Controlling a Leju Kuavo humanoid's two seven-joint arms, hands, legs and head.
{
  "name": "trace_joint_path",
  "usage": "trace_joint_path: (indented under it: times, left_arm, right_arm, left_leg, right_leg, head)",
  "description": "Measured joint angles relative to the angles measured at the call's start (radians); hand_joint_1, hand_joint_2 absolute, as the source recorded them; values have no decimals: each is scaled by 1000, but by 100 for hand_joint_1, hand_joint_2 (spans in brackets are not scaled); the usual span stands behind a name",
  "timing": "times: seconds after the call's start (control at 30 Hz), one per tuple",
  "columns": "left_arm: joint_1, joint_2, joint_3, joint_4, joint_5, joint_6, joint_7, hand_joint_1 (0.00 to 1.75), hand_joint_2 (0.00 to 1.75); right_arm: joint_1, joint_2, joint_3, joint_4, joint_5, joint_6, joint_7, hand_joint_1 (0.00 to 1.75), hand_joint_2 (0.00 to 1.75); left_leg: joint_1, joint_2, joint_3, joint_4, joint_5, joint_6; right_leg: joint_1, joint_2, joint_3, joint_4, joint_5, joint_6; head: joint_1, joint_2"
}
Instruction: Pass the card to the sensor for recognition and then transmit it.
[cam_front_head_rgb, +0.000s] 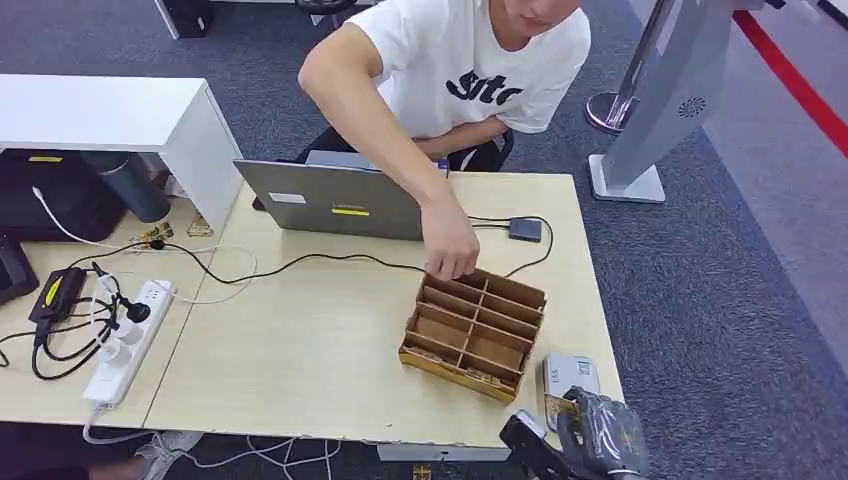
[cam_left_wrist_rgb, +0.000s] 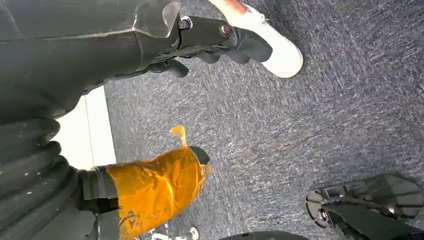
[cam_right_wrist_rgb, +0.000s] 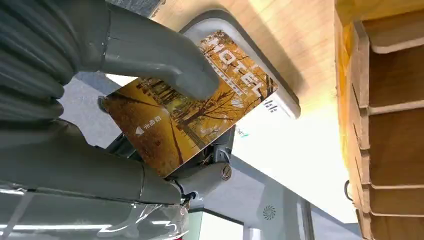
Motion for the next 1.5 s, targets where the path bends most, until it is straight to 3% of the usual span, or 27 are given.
trace_joint_path:
  times: [0.8, 1.0, 1.13, 1.27, 1.5]
  left_arm:
    - [2, 0, 19, -1, -53, 3, -12, 0, 175]
    - [3, -2, 29, 0, -69, 12, -18, 0, 175]
    - [4, -2, 37, 0, -80, 19, -18, 0, 175]
    - [5, -2, 44, 0, -136, 7, -30, 0, 175]
    - [5, 2, 51, 1, -189, -2, -44, 0, 175]
  right_arm:
    - [-5, -12, 26, -10, -4, -38, 10, 175, 175]
    - [-2, -12, 33, -79, -118, -135, -76, 175, 175]
    - [-11, -12, 71, -162, -172, -158, -99, 175, 175]
    - [-90, -21, 126, -213, -195, -115, -85, 175, 175]
    - [-394, -26, 220, -194, -50, 47, 57, 175, 175]
  left_leg:
    - [0, 0, 0, 0, 0, 0]
    - [0, 0, 0, 0, 0, 0]
    - [0, 1, 0, 0, 0, 0]
    - [0, 3, 1, 0, 0, 0]
    - [0, 5, 0, 0, 5, 0]
  right_leg:
    - [0, 0, 0, 0, 0, 0]
    - [0, 0, 0, 0, 0, 0]
    - [0, 0, 0, 0, 0, 0]
    - [0, 2, 0, 0, 1, -1]
    - [0, 5, -1, 0, 5, 0]
  head:
    - [0, 0]
    - [0, 0]
    - [0, 0]
    - [0, 0]
    - [0, 0]
